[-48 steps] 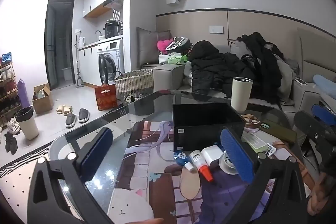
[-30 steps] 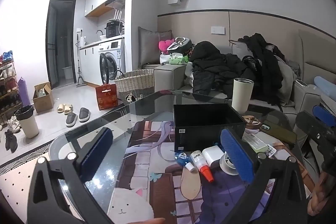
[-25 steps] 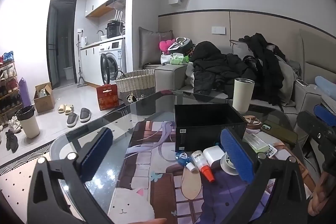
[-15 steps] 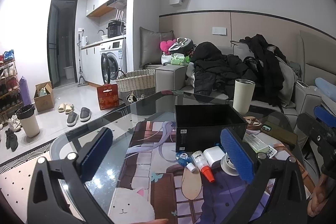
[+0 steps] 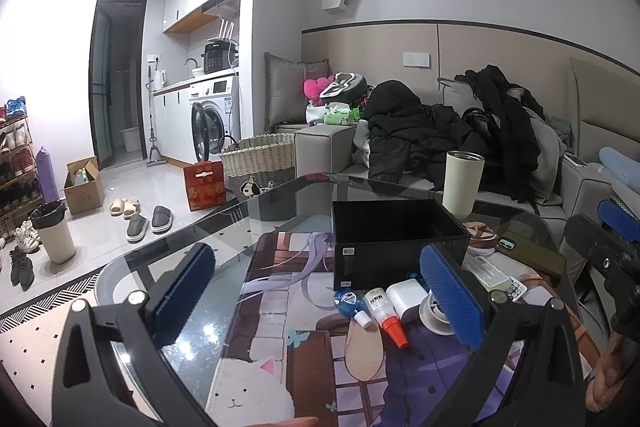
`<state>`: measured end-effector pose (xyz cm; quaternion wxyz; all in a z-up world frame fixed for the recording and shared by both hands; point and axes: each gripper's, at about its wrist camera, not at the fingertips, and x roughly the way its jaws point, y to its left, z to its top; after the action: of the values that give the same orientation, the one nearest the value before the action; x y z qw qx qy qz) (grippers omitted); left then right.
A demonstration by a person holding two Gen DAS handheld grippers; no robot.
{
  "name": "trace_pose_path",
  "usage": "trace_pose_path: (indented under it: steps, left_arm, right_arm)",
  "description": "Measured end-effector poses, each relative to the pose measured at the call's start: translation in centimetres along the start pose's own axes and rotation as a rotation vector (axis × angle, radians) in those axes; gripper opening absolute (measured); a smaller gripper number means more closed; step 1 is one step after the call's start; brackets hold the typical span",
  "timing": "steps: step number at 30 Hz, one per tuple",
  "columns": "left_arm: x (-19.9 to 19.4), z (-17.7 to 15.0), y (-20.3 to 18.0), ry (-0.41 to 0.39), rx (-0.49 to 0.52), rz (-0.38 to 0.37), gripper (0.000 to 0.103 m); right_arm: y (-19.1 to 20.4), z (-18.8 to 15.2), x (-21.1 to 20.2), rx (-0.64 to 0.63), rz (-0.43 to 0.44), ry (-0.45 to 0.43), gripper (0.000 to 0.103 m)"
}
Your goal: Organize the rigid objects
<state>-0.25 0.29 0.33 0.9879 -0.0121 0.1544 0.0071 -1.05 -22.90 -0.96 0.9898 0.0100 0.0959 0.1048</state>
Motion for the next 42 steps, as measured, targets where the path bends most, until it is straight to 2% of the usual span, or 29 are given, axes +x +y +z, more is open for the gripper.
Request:
trace_pose_path:
  steps: [20, 42]
  left_arm:
    - [-0.07, 0.08, -0.13, 0.000, 0.000, -0.004, 0.103]
    - [0.01, -0.18, 0.19, -0.011, -0.028, -0.061, 0.103]
  right_arm:
    - [-0.05, 0.43, -0.40, -0.014, -0.007, -0.009, 0.103]
    - [0.01, 0.03, -0.44, -0.007, 0.003, -0.014, 0.103]
